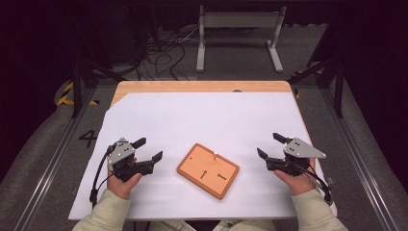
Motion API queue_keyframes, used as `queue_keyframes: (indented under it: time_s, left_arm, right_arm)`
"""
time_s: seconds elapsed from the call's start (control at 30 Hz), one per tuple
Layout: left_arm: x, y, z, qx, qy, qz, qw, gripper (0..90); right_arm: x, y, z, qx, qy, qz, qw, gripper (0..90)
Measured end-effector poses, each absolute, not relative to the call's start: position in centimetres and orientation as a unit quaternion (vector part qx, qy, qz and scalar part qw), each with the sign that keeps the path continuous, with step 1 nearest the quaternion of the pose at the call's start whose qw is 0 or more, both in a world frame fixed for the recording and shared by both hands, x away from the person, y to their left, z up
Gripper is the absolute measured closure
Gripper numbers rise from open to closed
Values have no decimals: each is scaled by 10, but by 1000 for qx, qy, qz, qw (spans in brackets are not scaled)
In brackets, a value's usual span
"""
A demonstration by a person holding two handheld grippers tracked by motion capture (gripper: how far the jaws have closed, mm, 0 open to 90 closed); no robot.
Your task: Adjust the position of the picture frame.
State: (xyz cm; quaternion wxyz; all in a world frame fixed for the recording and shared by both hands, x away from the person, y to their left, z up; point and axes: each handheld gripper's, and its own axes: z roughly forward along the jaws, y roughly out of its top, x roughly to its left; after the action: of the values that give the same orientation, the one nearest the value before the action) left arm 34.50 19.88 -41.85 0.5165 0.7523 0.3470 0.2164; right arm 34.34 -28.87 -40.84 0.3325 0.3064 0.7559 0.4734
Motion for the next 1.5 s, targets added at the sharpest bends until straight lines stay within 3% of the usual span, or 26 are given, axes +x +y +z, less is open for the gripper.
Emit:
queue_keyframes:
  time_s: [0.1, 0.17, 0.2, 0.27, 0.3, 0.77, 1.5]
  left_arm:
    - [345, 196, -417, 765, 336, 205, 510, 580]
    - [345, 195, -416, 769, 335, 202, 506, 728]
    - [345, 194, -416, 773, 333, 203, 501, 728]
    - [345, 193, -415, 777, 330, 202, 496, 871]
    - [344, 192, -414, 777, 329, 198, 498, 895]
    - [342, 161, -416, 847, 243, 99, 463, 899]
    - [358, 136, -439, 911, 274, -8, 308, 899]
  right_arm:
    - [343, -289, -408, 302, 760, 473, 327, 319]
    - [342, -289, -407, 300, 761, 474, 325, 360]
    - [342, -289, -407, 300, 761, 474, 325, 360]
    - [341, -289, -406, 298, 765, 475, 316, 398]
    - [341, -289, -406, 297, 767, 475, 314, 411]
    - [340, -290, -406, 295, 781, 469, 290, 495]
    - [339, -289, -407, 290, 780, 479, 280, 483]
